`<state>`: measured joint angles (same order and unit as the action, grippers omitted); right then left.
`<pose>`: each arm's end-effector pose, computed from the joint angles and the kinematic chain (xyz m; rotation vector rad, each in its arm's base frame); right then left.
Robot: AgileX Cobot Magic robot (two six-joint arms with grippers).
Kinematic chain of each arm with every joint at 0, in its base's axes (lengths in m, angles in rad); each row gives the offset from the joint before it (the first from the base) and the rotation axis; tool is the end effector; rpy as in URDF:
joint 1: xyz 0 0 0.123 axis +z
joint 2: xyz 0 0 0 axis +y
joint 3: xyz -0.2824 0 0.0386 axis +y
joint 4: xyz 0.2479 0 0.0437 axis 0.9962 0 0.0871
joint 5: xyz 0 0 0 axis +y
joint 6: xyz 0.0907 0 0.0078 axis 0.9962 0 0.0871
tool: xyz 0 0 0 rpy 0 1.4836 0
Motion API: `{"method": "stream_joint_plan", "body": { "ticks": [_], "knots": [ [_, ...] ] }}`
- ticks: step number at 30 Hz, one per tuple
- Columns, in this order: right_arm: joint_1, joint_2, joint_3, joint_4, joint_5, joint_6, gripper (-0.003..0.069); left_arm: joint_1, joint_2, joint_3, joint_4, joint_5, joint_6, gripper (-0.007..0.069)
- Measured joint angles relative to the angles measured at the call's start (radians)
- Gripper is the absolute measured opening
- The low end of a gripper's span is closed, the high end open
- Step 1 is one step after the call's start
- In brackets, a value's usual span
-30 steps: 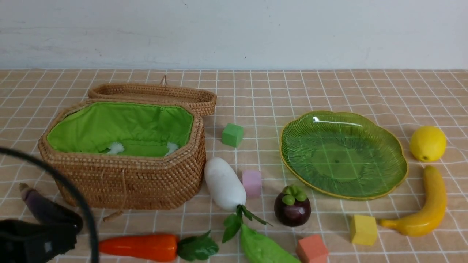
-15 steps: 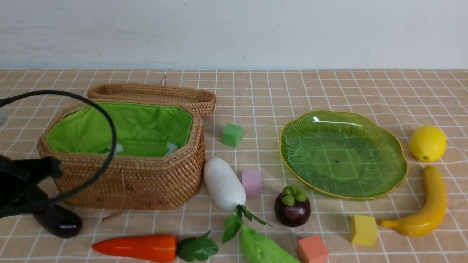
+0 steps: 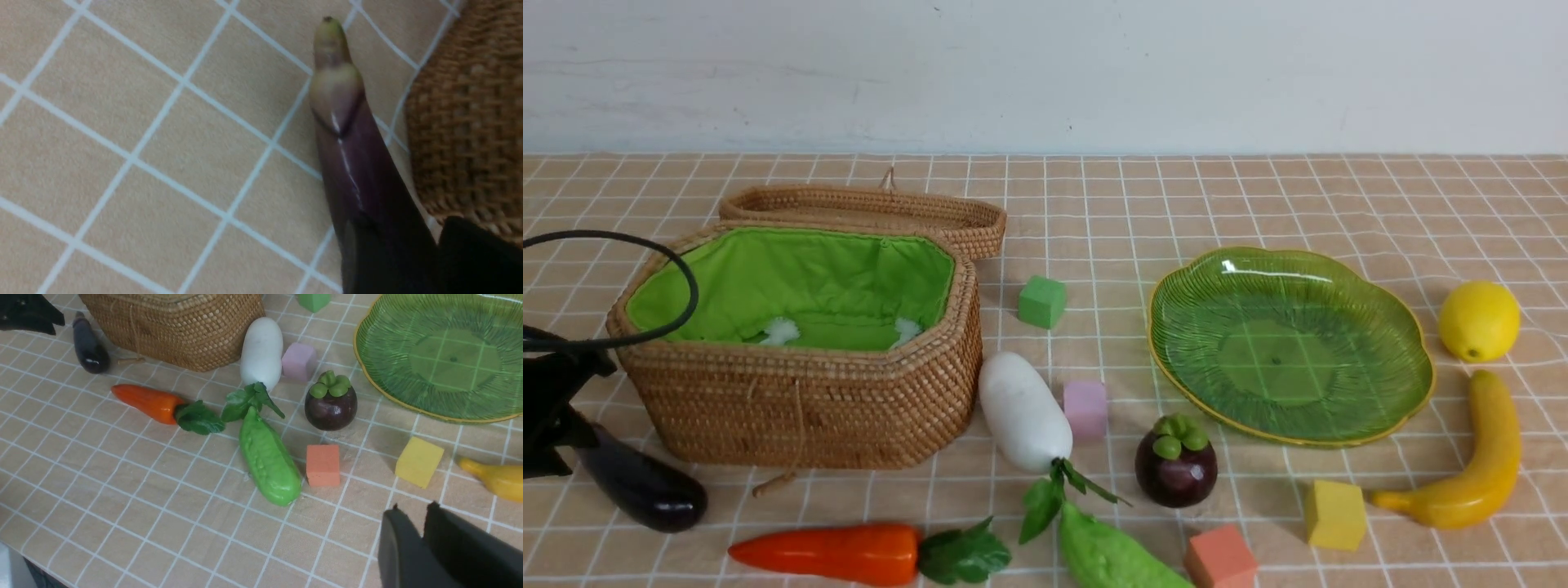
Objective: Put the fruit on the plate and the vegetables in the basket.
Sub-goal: Use the left arm to grab an eggplant and put it into the left basket
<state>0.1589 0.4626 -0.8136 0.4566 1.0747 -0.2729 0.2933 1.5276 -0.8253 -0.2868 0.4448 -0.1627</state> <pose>0.0457 0.0431 0.3631 -0.4447 2.1031 0.4965 0.2800 0.0730 0.2019 -0.8766 2.4655 -0.2052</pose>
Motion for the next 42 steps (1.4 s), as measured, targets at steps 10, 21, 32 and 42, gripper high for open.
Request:
{"method": "stream_joint_plan", "body": {
  "ticks": [10,21,32,42],
  "knots": [
    [0.000,0.000,0.000,0.050,-0.016,-0.001,0.0120,0.002,0.194,-0.003,0.005,-0.254,-0.065,0.0446],
    [0.000,0.000,-0.001,0.107,-0.041,-0.001,0.0123,0.002,0.241,-0.019,0.017,-0.325,-0.067,0.0238],
    [0.000,0.000,-0.001,0.120,-0.065,-0.001,0.0129,0.002,-0.023,-0.011,0.051,-0.143,-0.067,0.0238],
    [0.000,0.000,-0.001,0.144,-0.215,-0.004,0.0130,-0.166,-0.287,-0.237,0.044,0.059,-0.034,0.0238]
  ]
}}
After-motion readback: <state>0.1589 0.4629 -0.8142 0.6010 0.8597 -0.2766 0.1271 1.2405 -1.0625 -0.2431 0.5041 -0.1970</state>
